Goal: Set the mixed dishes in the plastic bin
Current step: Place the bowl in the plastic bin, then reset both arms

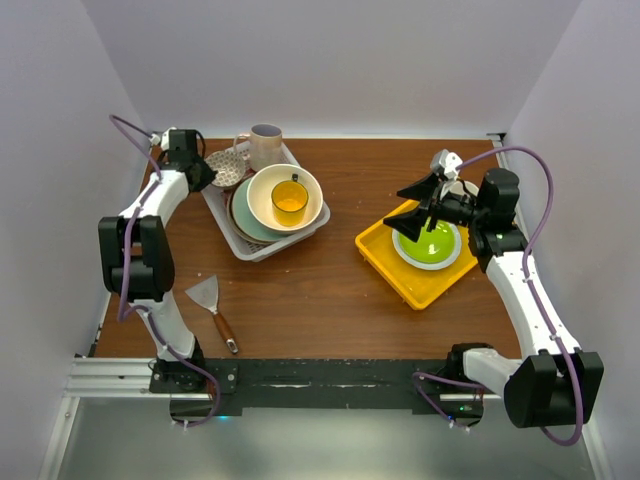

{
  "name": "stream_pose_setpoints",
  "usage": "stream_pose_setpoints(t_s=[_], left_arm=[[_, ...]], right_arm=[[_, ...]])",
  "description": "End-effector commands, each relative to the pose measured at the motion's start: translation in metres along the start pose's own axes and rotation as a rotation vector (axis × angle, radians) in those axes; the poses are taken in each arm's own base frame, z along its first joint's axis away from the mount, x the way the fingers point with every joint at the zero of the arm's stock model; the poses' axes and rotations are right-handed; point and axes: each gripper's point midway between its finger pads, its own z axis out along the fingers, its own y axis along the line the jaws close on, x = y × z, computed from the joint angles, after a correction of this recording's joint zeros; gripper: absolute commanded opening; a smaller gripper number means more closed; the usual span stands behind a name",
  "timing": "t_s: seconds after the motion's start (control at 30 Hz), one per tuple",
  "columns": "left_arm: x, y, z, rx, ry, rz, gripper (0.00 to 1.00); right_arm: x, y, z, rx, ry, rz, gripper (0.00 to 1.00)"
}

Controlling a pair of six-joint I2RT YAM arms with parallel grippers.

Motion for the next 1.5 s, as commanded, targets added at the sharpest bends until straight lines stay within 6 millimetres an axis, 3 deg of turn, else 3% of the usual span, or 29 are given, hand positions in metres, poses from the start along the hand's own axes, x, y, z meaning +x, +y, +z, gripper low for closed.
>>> stream_pose_setpoints(t_s=[0.0,0.23,0.43,0.57,0.83,1.03,1.17,1.47], left_arm=[[-0.038,-0.021,-0.007,0.074,-0.094,-0.015,0.15],[-0.038,-0.022,-0.008,0.073,-0.091,-0.012,0.24],[-0.046,-0.017,-0.023,0.075,-0.119,-0.029,0.39],[-0.058,-0.015,-0.046,0.094,-0.168,-0.049,0.54],[-0.061,-0.004,-0.083,0.1,-0.218,-0.071,0.83],[-0.061,0.003,-0.12,0.133,-0.261,-0.079,0.89],[-0.064,0.002,-0.152,0.195,-0.311,-0.067,0.97],[-0.039,-0.014,-0.196,0.403,-0.294,0.082,1.0]], right_arm=[[-0.008,-0.004,-0.002,0.016,-0.011,-0.036,0.88],[-0.009,-0.004,-0.003,0.018,-0.012,-0.038,0.88],[-0.007,-0.004,-0.004,0.021,-0.004,-0.022,0.89],[-0.008,-0.004,-0.006,0.023,-0.006,-0.024,0.89],[-0.011,-0.006,-0.011,0.038,-0.011,-0.029,0.89],[-0.014,-0.006,-0.012,0.042,-0.016,-0.035,0.89],[-0.014,-0.016,-0.021,0.083,-0.018,-0.03,0.89],[-0.015,-0.027,-0.028,0.135,-0.018,-0.02,0.91]])
